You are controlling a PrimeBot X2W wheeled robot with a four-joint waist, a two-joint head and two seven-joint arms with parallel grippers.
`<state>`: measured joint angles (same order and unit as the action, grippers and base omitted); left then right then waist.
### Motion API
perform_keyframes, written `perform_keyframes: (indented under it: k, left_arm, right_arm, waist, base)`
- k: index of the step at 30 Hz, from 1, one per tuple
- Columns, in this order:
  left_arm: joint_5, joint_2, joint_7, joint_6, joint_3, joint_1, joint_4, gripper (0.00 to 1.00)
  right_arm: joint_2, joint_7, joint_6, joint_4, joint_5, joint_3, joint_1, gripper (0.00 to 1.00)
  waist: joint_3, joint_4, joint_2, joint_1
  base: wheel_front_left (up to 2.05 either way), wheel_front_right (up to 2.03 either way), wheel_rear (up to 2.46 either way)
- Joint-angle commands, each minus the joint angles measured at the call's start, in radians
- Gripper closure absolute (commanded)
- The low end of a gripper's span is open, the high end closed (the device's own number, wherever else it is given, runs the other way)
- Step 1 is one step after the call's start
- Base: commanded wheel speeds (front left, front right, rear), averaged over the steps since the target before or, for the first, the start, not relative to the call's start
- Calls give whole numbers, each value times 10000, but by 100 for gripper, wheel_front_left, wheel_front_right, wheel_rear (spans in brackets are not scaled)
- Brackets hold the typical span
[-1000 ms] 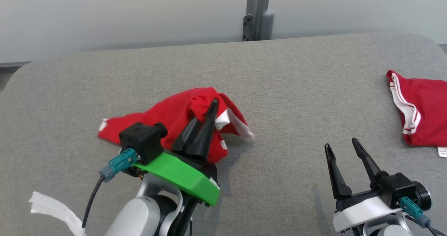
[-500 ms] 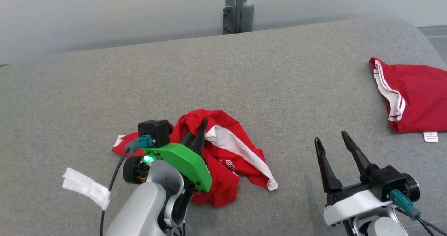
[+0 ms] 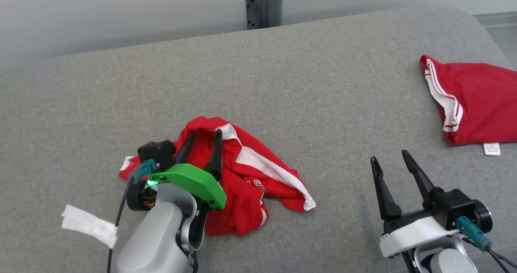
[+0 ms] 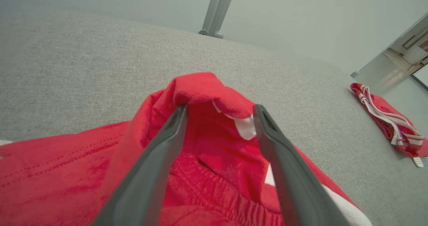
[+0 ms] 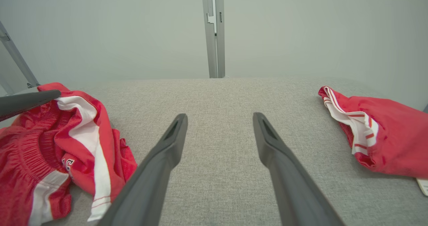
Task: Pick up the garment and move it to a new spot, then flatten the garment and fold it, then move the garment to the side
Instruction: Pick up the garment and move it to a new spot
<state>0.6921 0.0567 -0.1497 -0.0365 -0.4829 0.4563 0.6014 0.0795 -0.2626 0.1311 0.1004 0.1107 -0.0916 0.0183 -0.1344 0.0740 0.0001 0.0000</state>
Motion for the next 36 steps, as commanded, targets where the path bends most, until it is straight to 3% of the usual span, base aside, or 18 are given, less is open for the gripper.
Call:
perform_keyframes:
  k: [1,12,17,20,25,36]
  left_arm:
    - [-114,185,-281,-53,37,-317,-233,0]
    - [-955,1417,-1134,-1151,865,-3648,-3796,0]
    - [-1936,1252,-1147,-1260,1989,-5172,-4936,0]
    - [-2632,932,-1151,-1173,2890,-5975,-5333,0]
    - [-3423,381,-1153,-566,4063,-6636,-5487,0]
    - [-4268,-33,-1155,552,5109,-6450,-5095,0]
  right_arm:
    - [52,-29,-8,-64,-62,81,-145,0]
    - [291,-29,-8,-662,-274,997,-630,0]
    - [292,-29,-8,-739,-374,1454,-949,0]
    - [245,-29,-8,-754,-457,1688,-1200,0]
    - [174,-29,-8,-776,-626,2026,-1448,0]
    - [-39,-29,-8,-647,-897,2005,-1622,0]
  waist:
    - [228,-132,-1,0]
    - [898,-884,-1,0]
    - [1180,-1319,-1,0]
    - [1354,-1551,-1,0]
    - [1470,-1855,-1,0]
    - [1479,-1927,-1,0]
  base:
    - [0,0,0]
    - [0,0,0]
    - [0,0,0]
    - [0,0,0]
    - [0,0,0]
    - [0,0,0]
